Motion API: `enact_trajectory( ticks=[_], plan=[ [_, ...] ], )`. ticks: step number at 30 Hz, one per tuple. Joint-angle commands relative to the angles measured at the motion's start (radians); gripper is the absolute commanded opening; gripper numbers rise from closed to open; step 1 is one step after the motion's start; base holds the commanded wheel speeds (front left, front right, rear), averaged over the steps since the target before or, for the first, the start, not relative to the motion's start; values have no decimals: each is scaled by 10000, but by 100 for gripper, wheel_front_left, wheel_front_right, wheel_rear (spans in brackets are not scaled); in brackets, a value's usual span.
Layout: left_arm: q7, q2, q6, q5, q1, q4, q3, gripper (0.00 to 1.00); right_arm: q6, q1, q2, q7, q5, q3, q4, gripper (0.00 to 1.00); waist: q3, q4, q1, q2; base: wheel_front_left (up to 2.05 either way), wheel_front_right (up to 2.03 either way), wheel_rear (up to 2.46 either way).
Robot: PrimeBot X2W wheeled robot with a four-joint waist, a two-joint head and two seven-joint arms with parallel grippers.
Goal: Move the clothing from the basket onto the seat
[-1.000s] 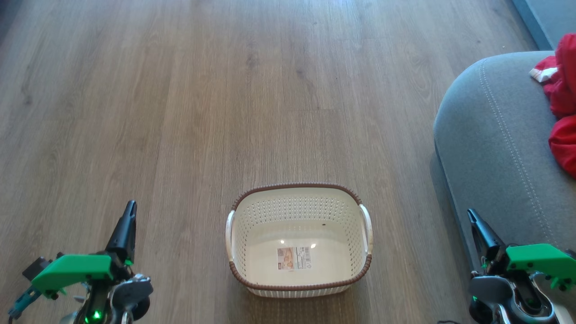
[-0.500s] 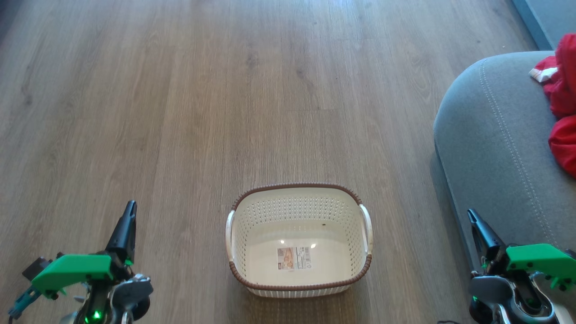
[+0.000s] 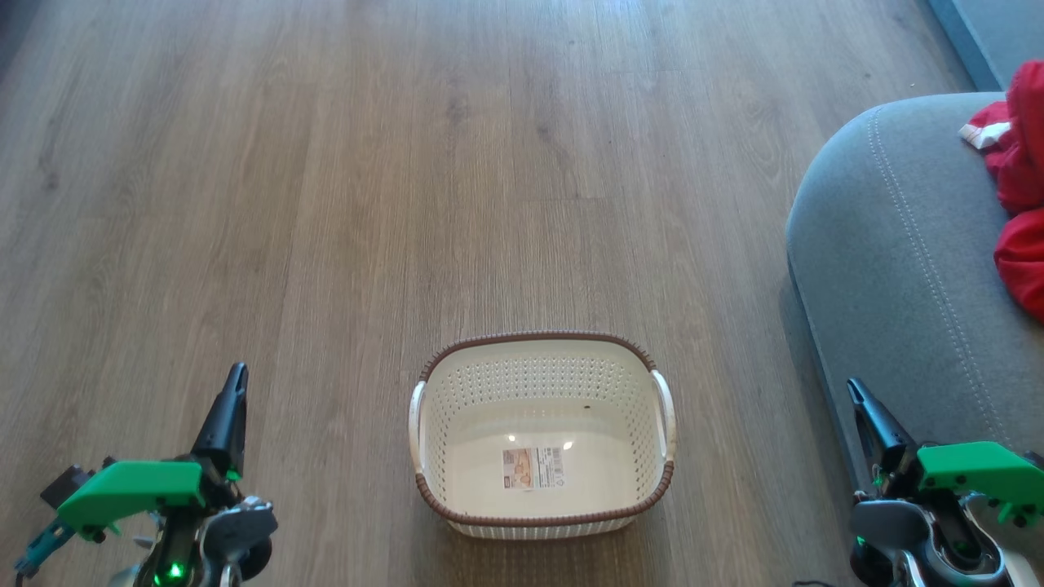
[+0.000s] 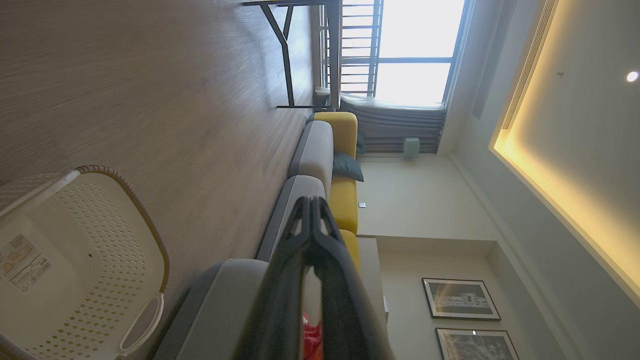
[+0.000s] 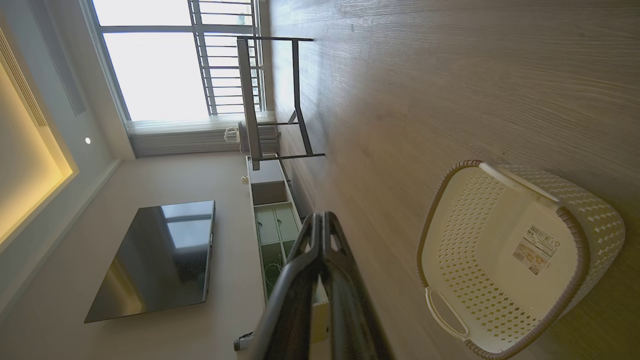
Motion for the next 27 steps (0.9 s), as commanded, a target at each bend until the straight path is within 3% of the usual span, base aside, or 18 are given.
enact_trajectory(
  ticks=[1, 27],
  plan=[
    [31, 43, -67, -43, -552, -340, 361, 0, 71, -487, -72, 75, 62, 173, -368, 0, 0, 0, 0, 0, 0, 0, 0],
    [31, 43, -67, -43, -552, -340, 360, 0, 71, -487, -72, 75, 62, 173, -368, 0, 0, 0, 0, 0, 0, 0, 0]
  ],
)
